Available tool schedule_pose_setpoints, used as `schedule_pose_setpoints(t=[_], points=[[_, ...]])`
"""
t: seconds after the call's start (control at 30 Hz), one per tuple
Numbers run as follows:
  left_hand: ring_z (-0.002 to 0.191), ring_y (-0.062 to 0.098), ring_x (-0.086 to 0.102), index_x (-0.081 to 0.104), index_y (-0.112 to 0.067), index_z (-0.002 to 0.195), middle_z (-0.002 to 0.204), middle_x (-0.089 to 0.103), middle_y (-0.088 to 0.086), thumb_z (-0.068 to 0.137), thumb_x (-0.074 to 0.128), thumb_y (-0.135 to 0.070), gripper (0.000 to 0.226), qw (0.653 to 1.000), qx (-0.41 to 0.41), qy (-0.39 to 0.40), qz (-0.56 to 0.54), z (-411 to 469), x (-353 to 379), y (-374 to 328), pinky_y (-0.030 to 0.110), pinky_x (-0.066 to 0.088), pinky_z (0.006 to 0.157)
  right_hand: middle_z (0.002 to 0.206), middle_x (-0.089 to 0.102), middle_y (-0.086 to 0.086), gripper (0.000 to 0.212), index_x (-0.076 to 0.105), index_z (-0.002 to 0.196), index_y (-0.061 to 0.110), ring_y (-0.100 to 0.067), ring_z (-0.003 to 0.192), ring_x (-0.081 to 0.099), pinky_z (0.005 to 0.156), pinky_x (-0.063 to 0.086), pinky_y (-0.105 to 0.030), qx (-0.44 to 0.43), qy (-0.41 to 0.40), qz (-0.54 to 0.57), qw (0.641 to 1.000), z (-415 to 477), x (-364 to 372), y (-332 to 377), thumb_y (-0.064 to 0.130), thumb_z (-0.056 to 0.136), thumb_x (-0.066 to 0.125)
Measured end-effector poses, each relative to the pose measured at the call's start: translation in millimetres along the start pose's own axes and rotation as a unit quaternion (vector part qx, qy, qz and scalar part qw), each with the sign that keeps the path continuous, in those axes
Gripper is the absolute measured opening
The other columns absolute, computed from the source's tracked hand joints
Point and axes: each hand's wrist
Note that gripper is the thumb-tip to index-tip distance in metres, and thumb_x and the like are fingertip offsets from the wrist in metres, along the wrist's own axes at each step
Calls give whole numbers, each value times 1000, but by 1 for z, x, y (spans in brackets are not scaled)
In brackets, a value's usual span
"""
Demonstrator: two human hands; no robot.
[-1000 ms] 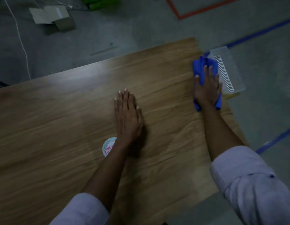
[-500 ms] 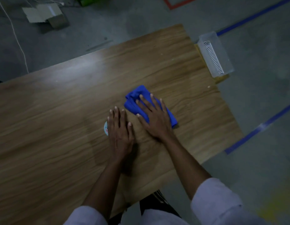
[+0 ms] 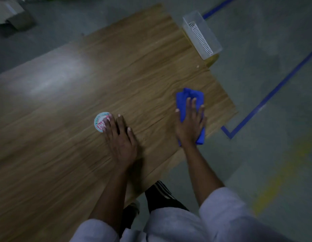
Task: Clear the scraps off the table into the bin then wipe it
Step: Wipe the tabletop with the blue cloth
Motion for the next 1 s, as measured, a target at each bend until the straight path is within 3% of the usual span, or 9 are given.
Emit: schedule_pose_setpoints(t=[0.1, 0.17, 0.23, 0.33, 0.5, 0.6, 0.7, 0.83, 1.0], points=[[157, 34, 10, 32, -10, 158, 168, 20, 14, 103, 43, -24, 58, 1000, 2, 9, -10, -10, -2, -3, 50, 8, 126, 168, 14, 11, 65, 18, 161, 32, -25, 156, 5, 125, 8, -51, -183, 34, -10, 982, -73, 11, 28, 58, 103, 33], [157, 35, 10, 35, -9, 157, 168, 22, 13, 98, 44, -20, 61, 998, 43, 24, -27, -20, -4, -1, 51, 8, 126, 168, 12, 13, 64, 19, 160, 33, -23, 157, 2, 124, 13, -52, -338, 88, -32, 936, -102, 9, 25, 55, 103, 37], [157, 35, 12, 38, -9, 156, 167, 25, 13, 96, 45, -16, 61, 996, 75, 36, -39, -35, -6, 4, 52, 11, 126, 167, 16, 14, 64, 25, 159, 34, -21, 156, 4, 123, 16, -51, -437, 106, -36, 892, -93, 4, 2, 56, 102, 43], [157, 33, 12, 41, -12, 155, 167, 25, 11, 100, 44, -16, 55, 994, 81, 45, -55, -56, -11, 11, 52, 11, 126, 166, 22, 13, 63, 32, 157, 33, -20, 156, 10, 123, 19, -52, -443, 106, -36, 889, -55, -5, -39, 56, 101, 47], [158, 28, 9, 39, -15, 156, 168, 22, 8, 103, 47, -17, 54, 989, 102, 65, -79, -81, -29, 23, 53, 12, 126, 166, 18, 17, 62, 26, 158, 36, -19, 156, 8, 125, 13, -47, -191, 50, 3, 980, -45, -10, -46, 55, 103, 45], [158, 25, 11, 45, -17, 153, 168, 24, 8, 102, 52, -20, 52, 993, 49, 50, -91, -106, -48, 48, 48, 10, 127, 166, 20, 14, 60, 27, 158, 33, -23, 155, 12, 122, 18, -51, -108, 6, 5, 994, -90, 5, -9, 55, 104, 40], [155, 30, 22, 53, -15, 148, 163, 34, 11, 100, 52, -20, 48, 995, -34, -2, -97, -141, -74, 97, 50, 18, 125, 166, 21, 11, 62, 29, 158, 32, -25, 155, 13, 123, 17, -49, -232, 36, 0, 972, -164, 24, 38, 53, 102, 42], [152, 30, 29, 57, -14, 143, 160, 39, 11, 95, 52, -7, 49, 985, -127, -69, -89, -207, -121, 168, 49, 24, 122, 167, 20, 9, 64, 30, 158, 30, -27, 156, 11, 122, 19, -51, -431, 113, 1, 895, -291, 51, 99, 52, 100, 46], [151, 22, 32, 52, -8, 146, 160, 41, 8, 103, 43, -20, 46, 952, -264, -132, -76, -289, -165, 238, 42, 24, 123, 167, 19, 7, 65, 28, 159, 27, -27, 156, 7, 123, 17, -52, -580, 166, 5, 797, -418, 72, 158, 52, 102, 46]])
Point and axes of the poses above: each hand's wrist, its own z-axis towards the middle knuckle, its own x-axis out of the palm, y = z × x
